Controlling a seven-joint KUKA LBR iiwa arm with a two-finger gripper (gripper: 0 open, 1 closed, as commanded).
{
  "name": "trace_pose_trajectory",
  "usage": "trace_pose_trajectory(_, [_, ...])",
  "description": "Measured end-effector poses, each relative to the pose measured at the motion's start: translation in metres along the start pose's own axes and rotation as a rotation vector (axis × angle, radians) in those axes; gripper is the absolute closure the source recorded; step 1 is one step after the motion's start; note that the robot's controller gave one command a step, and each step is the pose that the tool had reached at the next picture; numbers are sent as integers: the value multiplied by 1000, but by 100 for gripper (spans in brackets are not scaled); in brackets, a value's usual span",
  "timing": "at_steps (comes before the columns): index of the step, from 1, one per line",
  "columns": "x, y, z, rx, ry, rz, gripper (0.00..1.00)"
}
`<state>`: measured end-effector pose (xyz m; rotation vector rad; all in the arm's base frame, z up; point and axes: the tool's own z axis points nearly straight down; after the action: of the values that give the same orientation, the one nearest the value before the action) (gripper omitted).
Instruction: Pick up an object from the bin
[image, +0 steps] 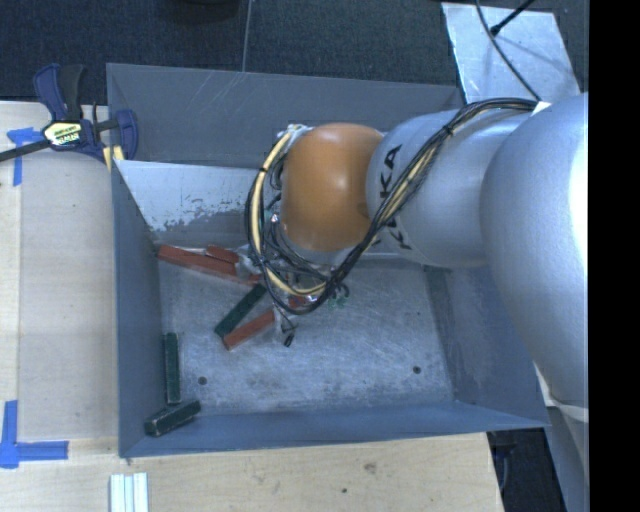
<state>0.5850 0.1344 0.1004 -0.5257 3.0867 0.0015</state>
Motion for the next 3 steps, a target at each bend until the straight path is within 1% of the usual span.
trace_pose_trajectory(1, [-2, -9, 30, -2, 4, -60, 0])
trace_pose_trajectory(2, [-3, -9, 29, -1, 3, -58, 0])
trace_pose_trajectory(3, [-7, -9, 24, 0, -8, -56, 100])
